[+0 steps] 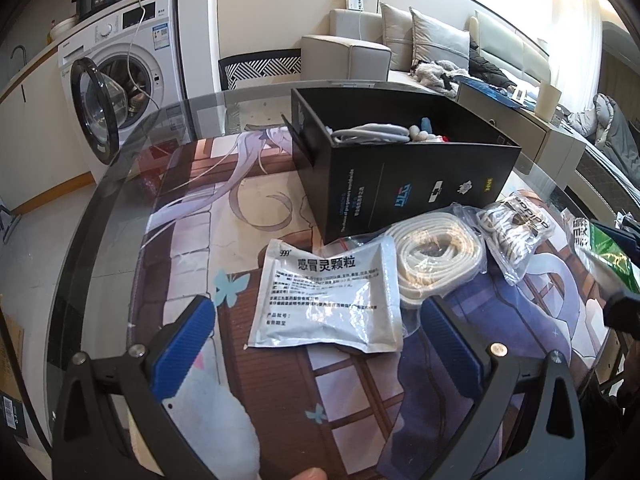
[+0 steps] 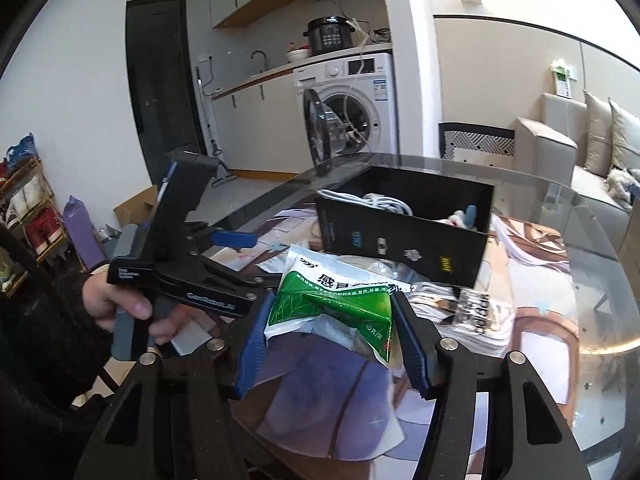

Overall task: Organize soft objects
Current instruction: 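Grasp the white medicine sachet with the left gripper while the right gripper holds the green packet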

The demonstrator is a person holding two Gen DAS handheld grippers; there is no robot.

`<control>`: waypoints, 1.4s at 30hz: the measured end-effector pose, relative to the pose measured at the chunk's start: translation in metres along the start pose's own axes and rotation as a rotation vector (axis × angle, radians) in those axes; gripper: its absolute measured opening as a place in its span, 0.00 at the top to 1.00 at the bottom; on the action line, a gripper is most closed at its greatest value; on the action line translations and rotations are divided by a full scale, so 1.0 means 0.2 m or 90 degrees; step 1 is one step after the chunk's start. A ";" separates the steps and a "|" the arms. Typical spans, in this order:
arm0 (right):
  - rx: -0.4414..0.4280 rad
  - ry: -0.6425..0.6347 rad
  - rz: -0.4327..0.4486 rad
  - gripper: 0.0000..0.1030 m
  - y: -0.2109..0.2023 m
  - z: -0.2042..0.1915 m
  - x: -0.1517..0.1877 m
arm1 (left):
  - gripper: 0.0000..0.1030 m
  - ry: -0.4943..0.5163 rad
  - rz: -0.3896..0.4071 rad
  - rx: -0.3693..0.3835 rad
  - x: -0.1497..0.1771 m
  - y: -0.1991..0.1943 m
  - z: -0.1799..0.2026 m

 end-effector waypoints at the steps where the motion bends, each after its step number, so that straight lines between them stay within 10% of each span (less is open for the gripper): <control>1: 0.006 0.004 0.001 0.43 0.00 0.02 0.00 | 0.00 -0.001 -0.008 0.004 0.00 0.01 0.00; 33: 0.030 0.035 0.001 0.43 0.02 0.16 -0.01 | 0.01 -0.004 -0.080 -0.003 0.00 0.13 -0.09; 42: 0.034 0.039 0.003 0.43 0.02 0.18 0.00 | 0.44 -0.005 -0.044 -0.023 -0.03 0.09 -0.12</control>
Point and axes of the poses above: each gripper's, at about its wrist camera, not at the fingertips, and y roughly the way its jaws point, z to its right, x to its underside, the point moved 10 cm from there along y, roughly the way its jaws point, and after that the axes turned 9 degrees about y, right-handed, at the moved point
